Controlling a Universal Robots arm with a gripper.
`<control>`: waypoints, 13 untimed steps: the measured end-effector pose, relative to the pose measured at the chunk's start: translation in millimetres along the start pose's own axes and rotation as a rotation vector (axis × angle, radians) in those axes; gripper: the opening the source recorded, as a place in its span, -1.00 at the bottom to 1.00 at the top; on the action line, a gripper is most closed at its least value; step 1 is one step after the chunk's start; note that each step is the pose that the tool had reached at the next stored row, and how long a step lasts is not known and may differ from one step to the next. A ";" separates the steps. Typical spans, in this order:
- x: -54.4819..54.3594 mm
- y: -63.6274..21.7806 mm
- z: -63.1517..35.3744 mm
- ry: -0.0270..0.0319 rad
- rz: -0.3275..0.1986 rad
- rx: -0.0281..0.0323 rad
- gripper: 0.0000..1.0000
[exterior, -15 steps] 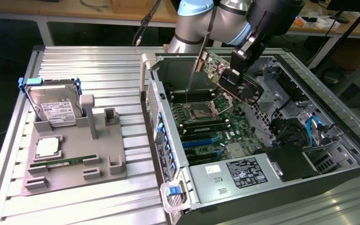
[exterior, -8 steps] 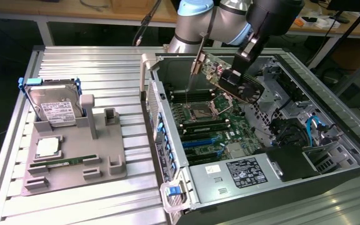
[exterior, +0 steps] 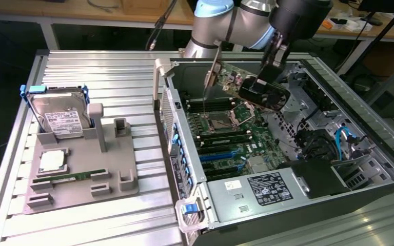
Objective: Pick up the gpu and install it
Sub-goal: 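Insert the gpu into the slot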
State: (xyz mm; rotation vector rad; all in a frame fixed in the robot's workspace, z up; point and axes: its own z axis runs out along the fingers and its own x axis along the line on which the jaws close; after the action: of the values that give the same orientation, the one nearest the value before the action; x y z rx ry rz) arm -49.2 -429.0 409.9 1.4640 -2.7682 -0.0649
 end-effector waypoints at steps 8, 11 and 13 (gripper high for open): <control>0.0 0.0 0.6 0.0065 -0.160 -0.0018 -0.47; 0.0 -0.1 0.9 0.0089 -0.215 -0.0024 -0.47; 0.0 -0.1 1.2 0.0104 -0.252 -0.0028 -0.47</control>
State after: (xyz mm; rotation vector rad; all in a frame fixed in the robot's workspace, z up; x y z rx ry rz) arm -49.2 -429.0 408.7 1.7977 -2.5578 -0.0624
